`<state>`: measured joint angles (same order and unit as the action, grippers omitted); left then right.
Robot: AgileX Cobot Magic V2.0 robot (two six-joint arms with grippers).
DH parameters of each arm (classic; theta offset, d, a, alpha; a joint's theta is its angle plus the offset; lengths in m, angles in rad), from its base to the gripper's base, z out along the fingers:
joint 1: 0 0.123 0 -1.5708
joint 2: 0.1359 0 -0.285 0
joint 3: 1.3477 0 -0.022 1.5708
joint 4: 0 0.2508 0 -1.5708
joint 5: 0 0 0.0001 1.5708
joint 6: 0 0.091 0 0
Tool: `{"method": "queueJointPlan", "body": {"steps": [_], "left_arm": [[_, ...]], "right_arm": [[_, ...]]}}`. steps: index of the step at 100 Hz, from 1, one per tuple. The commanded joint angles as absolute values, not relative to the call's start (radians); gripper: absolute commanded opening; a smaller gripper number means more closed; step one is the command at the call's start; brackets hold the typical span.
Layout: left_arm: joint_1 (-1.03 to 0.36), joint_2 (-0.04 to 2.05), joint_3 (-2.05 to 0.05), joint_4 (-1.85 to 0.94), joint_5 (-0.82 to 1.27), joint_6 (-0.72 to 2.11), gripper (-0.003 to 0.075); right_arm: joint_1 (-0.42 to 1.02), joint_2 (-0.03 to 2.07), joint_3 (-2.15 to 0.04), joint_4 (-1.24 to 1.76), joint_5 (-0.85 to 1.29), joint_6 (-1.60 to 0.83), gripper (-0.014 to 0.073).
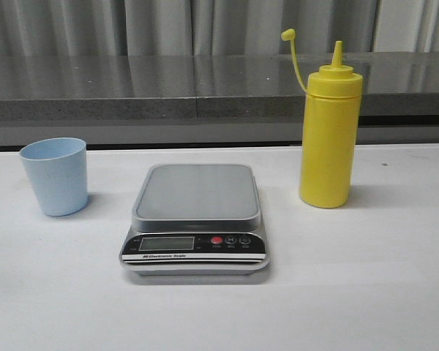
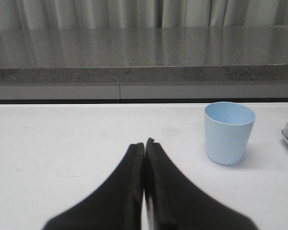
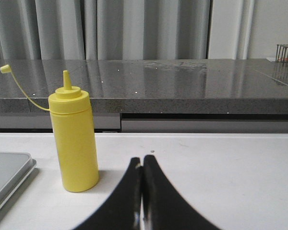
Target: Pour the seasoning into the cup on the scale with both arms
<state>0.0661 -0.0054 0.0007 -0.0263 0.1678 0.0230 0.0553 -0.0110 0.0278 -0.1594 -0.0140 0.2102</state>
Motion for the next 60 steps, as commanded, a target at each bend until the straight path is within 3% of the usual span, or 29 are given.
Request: {"method": "queueJointPlan", "body": {"steps": [1,60], "left_arm": [[0.064,-0.037,0.041,-0.027,0.090,0.015,-0.0020],[0.064,-0.033,-0.034,-0.089,0.026,0.015,-0.0021]], "right_arm": [[0.047,-0.032,0.010,-0.167,-0.086,0.211,-0.0069],[0.047,-0.032,0.010,-0.167,-0.086,0.211,-0.0069]]}}
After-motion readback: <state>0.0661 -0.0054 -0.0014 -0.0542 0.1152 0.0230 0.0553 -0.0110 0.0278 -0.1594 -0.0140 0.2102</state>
